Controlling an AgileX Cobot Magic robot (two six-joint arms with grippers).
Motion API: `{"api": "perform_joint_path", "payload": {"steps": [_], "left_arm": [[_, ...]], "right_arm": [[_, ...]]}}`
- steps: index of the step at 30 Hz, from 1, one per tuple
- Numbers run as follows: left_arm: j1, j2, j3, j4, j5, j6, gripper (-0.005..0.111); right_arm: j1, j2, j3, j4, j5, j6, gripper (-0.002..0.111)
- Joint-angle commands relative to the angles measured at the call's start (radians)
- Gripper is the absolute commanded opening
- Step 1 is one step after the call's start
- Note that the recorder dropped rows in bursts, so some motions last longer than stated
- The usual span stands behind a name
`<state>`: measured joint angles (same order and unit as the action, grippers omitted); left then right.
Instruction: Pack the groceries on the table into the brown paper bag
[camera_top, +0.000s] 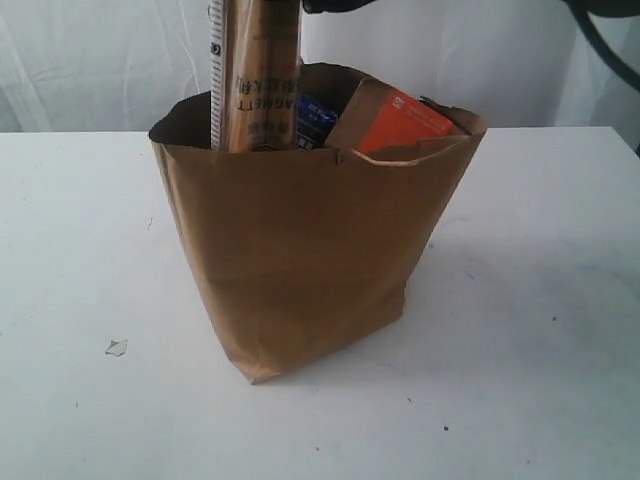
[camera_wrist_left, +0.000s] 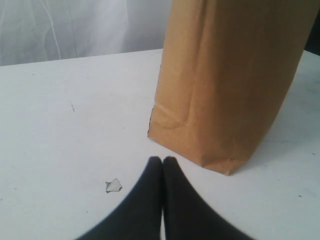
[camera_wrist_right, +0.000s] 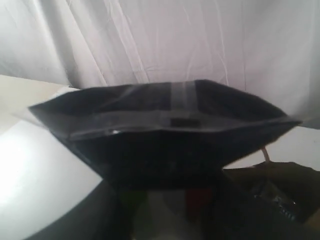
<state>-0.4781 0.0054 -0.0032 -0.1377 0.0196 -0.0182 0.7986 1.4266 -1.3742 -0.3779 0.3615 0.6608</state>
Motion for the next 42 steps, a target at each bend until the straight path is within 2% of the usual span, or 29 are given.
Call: {"api": "perform_joint_path", "payload": {"steps": [1,4,10,14,23,31,42], "left_arm": [[0.000,-0.005,0.003,-0.004,0.004,0.000,0.000],[0.000,-0.005,0.003,-0.004,0.004,0.000,0.000],[0.000,-0.005,0.003,-0.004,0.004,0.000,0.000],[0.000,-0.005,0.003,-0.004,0.004,0.000,0.000],[0.000,-0.005,0.003,-0.004,0.004,0.000,0.000],[0.000,-0.005,0.003,-0.004,0.004,0.000,0.000],[0.000,-0.005,0.003,-0.004,0.004,0.000,0.000]], "right_arm": [[-0.034,0.029,0.026,0.140,0.150,0.065,0.000],[-0.055,0.032,0.029,0.204,0.144,0.079,0.000],[-0.062,0.030,0.038,0.398,-0.050,0.107,0.000],[-0.062,0.030,0.038,0.474,-0.071,0.107,0.000],[-0.082,0.048,0.038,0.451,0.094,0.073,0.000],[-0.102,0.083,0.038,0.427,0.327,-0.026,0.000],[-0.111,0.125,0.038,0.433,0.481,-0.197,0.000]]}}
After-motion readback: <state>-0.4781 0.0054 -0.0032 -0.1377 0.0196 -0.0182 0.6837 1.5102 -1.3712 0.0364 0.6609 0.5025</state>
